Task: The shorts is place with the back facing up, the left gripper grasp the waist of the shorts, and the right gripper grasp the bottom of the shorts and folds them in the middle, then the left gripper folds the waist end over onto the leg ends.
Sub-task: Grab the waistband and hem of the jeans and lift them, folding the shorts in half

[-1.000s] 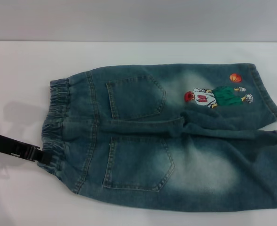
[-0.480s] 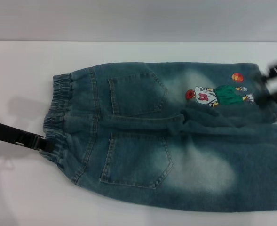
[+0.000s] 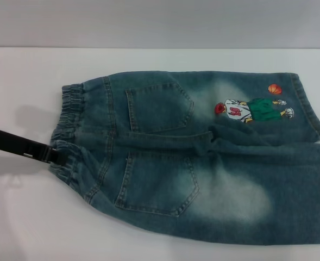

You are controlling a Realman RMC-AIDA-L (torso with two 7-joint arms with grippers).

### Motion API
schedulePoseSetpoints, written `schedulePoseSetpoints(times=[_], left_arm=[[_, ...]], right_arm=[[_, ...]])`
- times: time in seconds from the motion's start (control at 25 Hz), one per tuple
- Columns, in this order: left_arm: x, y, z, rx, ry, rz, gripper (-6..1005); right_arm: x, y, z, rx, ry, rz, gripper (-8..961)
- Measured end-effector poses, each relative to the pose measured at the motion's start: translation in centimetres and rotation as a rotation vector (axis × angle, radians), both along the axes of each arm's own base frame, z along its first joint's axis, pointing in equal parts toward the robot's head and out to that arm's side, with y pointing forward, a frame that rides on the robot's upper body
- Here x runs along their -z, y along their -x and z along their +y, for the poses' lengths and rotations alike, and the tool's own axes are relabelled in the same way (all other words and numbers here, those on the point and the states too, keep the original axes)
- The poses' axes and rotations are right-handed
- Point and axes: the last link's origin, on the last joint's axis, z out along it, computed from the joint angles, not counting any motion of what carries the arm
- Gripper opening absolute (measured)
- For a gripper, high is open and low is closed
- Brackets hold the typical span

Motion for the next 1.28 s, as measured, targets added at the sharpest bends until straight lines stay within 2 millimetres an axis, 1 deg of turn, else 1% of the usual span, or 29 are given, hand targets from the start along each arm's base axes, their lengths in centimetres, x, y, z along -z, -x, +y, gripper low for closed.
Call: schedulePoseSetpoints(times=[0.12, 0.16, 0.2, 0.24, 0.28, 0.4, 0.48, 0.6, 0.76, 0.84, 1.04, 1.12, 1.28], left_arm=[[0.0, 0.0, 0.0, 0.000, 0.000, 0.000, 50], [0.0, -0.4, 0.3, 0.011, 0.000, 0.000, 50], [0.0, -0.4, 0.3, 0.011, 0.000, 0.000, 50], [0.0, -0.4, 0.3, 0.011, 0.000, 0.000, 50], [0.2, -0.7, 0.6, 0.017, 0.002, -0.002, 50], [0.2, -0.7, 0.6, 0.017, 0.002, -0.002, 50], [0.5, -0.9, 1.0, 0.023, 0.005, -0.006, 50], [0.6, -1.0, 1.1, 0.026, 0.005, -0.005, 50], [0.6, -1.0, 1.2, 0.028, 0.005, -0.004, 50], [0.6, -1.1, 1.2, 0.030, 0.006, -0.005, 50], [0.6, -1.2, 1.2, 0.032, 0.007, -0.006, 50], [0.7, -1.3, 1.3, 0.033, 0.008, -0.007, 50], [0.7, -1.3, 1.3, 0.033, 0.010, -0.008, 50]], right_arm=[[0.4, -1.4, -0.8, 0.052, 0.008, -0.024, 577], [0.7, -1.8, -1.1, 0.070, 0.013, -0.027, 577], [1.4, -2.7, -1.7, 0.099, 0.030, -0.034, 577], [1.4, -2.7, -1.7, 0.099, 0.030, -0.034, 576], [1.9, -3.0, -2.0, 0.111, 0.041, -0.039, 576], [2.8, -4.0, -2.8, 0.143, 0.057, -0.079, 576], [3.0, -4.6, -3.0, 0.161, 0.056, -0.115, 576], [3.1, -5.2, -3.0, 0.186, 0.043, -0.158, 577], [3.7, -5.6, -3.1, 0.198, 0.054, -0.164, 577], [4.5, -5.6, -3.0, 0.189, 0.064, -0.173, 577], [5.4, -5.6, -3.1, 0.183, 0.078, -0.194, 576], [5.9, -5.4, -3.1, 0.177, 0.085, -0.198, 577], [6.4, -5.2, -2.9, 0.163, 0.087, -0.196, 576]])
